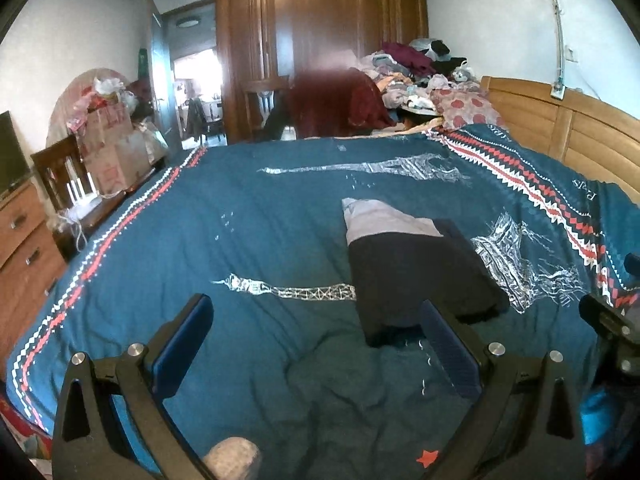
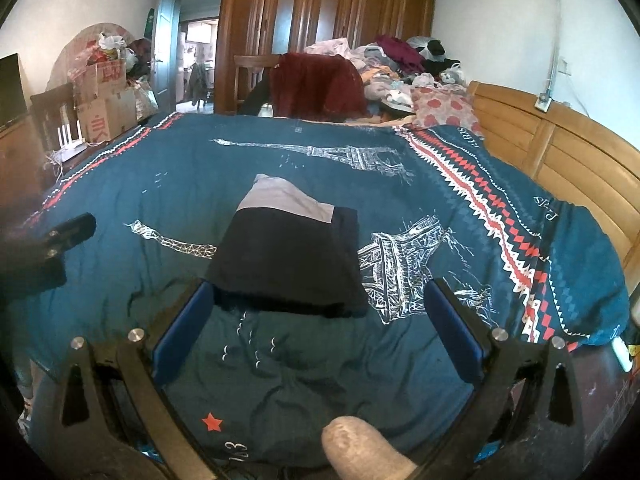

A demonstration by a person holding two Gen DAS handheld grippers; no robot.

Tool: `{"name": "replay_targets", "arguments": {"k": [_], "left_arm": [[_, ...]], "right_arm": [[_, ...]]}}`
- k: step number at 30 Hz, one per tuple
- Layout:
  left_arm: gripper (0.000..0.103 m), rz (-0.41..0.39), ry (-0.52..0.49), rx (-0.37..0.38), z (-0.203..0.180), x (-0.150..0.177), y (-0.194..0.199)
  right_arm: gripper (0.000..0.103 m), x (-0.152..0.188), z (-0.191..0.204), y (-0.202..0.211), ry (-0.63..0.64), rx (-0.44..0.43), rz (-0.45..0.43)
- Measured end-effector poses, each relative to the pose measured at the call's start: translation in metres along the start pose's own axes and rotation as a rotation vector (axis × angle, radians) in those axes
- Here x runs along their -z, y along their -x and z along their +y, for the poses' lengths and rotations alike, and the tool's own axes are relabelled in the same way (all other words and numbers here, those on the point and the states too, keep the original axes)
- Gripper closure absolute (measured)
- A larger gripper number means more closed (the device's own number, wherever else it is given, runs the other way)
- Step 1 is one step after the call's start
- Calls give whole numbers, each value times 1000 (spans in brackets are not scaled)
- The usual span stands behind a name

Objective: Fold large clothes

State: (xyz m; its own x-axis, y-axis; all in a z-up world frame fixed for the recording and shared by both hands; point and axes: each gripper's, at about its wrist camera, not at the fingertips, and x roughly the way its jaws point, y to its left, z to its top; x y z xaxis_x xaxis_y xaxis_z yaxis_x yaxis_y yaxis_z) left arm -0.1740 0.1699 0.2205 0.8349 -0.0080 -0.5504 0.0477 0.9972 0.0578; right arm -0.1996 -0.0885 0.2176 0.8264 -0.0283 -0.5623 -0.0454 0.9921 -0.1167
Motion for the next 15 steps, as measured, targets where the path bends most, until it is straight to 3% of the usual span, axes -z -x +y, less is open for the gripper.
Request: {"name": "replay_targets", "arguments": {"k": [15], "left_arm": [[0,-5,-23,2,-4,-4,-1]], "right_arm": [[0,3,0,-4,-5,-3,12]]}}
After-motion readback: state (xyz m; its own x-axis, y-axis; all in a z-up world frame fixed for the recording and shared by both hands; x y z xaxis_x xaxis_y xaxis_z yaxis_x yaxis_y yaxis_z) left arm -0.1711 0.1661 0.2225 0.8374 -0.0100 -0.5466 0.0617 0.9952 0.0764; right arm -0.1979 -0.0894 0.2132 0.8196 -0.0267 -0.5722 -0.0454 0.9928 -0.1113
